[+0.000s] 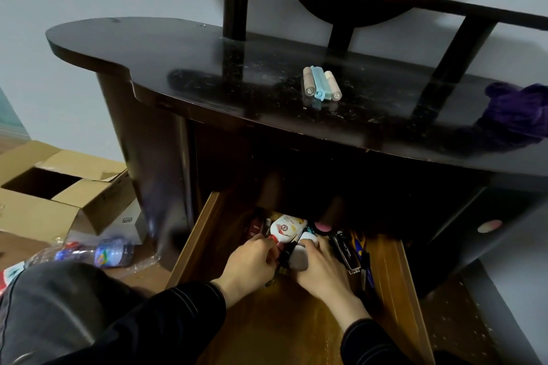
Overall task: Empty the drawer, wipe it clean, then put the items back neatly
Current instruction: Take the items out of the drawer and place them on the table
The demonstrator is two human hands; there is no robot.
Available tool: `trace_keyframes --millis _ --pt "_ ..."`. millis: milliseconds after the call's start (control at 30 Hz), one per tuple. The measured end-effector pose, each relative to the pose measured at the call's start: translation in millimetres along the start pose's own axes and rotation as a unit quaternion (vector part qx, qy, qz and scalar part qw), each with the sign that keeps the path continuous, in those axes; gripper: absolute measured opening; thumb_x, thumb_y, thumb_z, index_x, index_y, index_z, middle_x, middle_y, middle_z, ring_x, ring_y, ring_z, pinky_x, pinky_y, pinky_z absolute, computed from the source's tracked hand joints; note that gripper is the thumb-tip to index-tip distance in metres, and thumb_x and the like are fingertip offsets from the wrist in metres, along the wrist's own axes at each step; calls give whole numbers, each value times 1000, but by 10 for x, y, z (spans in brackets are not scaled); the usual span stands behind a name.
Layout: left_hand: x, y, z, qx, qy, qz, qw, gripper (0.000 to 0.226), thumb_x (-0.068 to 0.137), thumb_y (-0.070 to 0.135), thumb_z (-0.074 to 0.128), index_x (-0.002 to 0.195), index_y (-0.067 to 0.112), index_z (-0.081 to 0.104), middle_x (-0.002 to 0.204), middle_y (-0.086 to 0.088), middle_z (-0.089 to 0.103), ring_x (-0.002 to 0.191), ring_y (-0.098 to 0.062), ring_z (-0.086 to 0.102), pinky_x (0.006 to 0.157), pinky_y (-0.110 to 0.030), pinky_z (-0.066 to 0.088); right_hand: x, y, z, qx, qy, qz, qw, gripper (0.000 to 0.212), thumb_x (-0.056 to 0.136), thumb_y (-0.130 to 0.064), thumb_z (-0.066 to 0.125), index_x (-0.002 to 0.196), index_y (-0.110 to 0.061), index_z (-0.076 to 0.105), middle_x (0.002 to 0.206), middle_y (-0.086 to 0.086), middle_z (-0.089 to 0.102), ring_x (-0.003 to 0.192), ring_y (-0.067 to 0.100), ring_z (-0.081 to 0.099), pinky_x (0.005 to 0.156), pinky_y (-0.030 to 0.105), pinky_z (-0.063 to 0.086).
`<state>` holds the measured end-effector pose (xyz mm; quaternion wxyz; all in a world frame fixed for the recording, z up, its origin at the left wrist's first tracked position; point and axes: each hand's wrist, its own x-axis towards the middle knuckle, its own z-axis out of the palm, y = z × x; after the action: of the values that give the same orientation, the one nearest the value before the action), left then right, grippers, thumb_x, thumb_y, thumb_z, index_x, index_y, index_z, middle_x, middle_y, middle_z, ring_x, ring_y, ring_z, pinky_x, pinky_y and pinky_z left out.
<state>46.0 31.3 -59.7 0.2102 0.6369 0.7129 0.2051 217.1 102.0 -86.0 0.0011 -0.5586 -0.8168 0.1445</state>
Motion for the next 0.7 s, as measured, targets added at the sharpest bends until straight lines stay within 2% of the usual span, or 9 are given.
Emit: trace_keyframes --millis 100,200,300,400,500,567,633,700 --pt "3 3 -5 -2 11 0 1000 16 90 12 49 97 21 61 103 3 54 86 -19 58 62 -28 45 39 -20 -17 -33 3 1 999 64 85 -33 69 138 -32 33 150 5 31 107 28 65 72 31 47" --pt "2 -2 -10 -2 27 -9 1000 16 91 14 48 96 18 62 101 2 57 84 -19 58 64 -33 51 47 -28 -2 -53 4 4 999 67 83 -36 70 138 -29 32 146 7 35 107 28 65 74 33 50" --pt "16 -34 -12 1 90 -28 996 15 91 16 49 95 17 64 103 3 55 92 -17 55 71 -33 52 59 -44 -17 -58 27 3 998 64 84 -43 67 137 -24 39 138 4 48 111 26 63 75 33 48" --pt "48 -95 -22 33 136 -62 988 29 90 18 56 117 24 62 117 3 46 109 -19 45 78 -27 50 55 -63 -11 -79 65 2 995 61 89 -47 58 141 -20 41 130 5 56 109 25 63 71 31 48" --pt "76 -170 -7 43 35 -108 993 52 93 13 51 141 34 51 137 -6 37 126 -32 40 94 -35 51 39 -33 23 -76 97 3 992 51 98 -37 48 147 -24 38 125 6 61 101 22 66 71 30 54" --pt "100 -204 26 31 -36 -119 992 55 96 12 47 145 37 47 144 -10 34 131 -37 41 104 -40 48 36 7 24 -75 100 7 992 47 103 -31 44 149 -28 36 125 4 64 97 20 69 71 29 54" --pt "125 -220 64 39 -40 -116 992 53 97 12 47 144 37 49 140 -10 38 125 -35 48 102 -38 49 40 31 20 -73 92 11 993 46 104 -31 43 150 -28 36 133 4 59 98 19 68 70 29 51" --pt "152 -233 87 28 -13 -117 993 49 96 9 52 140 31 50 136 -9 43 113 -29 57 92 -31 53 29 6 13 -69 91 27 993 49 103 -42 41 149 -27 35 137 4 55 99 20 67 67 28 47"
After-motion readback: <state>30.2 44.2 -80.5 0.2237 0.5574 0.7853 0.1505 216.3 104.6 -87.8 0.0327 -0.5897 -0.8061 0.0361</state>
